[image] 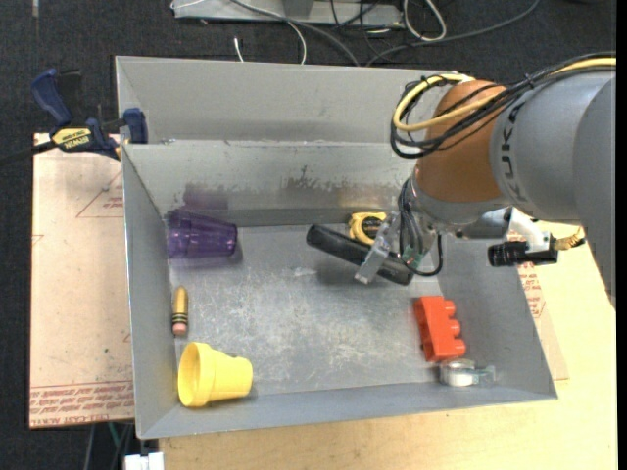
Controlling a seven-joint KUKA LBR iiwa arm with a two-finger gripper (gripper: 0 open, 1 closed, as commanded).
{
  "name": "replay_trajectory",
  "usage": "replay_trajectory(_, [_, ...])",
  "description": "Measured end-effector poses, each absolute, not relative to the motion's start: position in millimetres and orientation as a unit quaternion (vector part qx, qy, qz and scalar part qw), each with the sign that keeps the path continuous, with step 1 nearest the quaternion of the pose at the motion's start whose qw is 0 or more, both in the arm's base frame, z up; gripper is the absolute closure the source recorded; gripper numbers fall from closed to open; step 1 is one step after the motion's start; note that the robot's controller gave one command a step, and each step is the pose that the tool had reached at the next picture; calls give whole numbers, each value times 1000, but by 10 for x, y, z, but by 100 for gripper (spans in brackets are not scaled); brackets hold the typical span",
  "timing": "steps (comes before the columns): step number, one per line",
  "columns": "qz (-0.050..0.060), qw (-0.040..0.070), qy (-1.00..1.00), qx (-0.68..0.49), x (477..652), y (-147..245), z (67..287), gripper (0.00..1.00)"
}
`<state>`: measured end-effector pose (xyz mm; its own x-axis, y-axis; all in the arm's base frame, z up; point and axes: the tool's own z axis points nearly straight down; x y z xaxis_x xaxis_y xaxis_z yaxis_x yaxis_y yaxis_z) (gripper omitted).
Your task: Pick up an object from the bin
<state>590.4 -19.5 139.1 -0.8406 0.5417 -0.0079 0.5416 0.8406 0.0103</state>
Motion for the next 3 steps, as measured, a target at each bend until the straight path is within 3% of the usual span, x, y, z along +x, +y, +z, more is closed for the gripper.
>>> replay_trajectory(1, [3, 4, 952, 307, 5770, -38, 1839, 100])
replay_trajectory(2, [4, 6, 960, 281, 6041, -677, 2444, 100])
replay_trajectory(3, [3, 7, 954, 301, 5941, -615, 2375, 100])
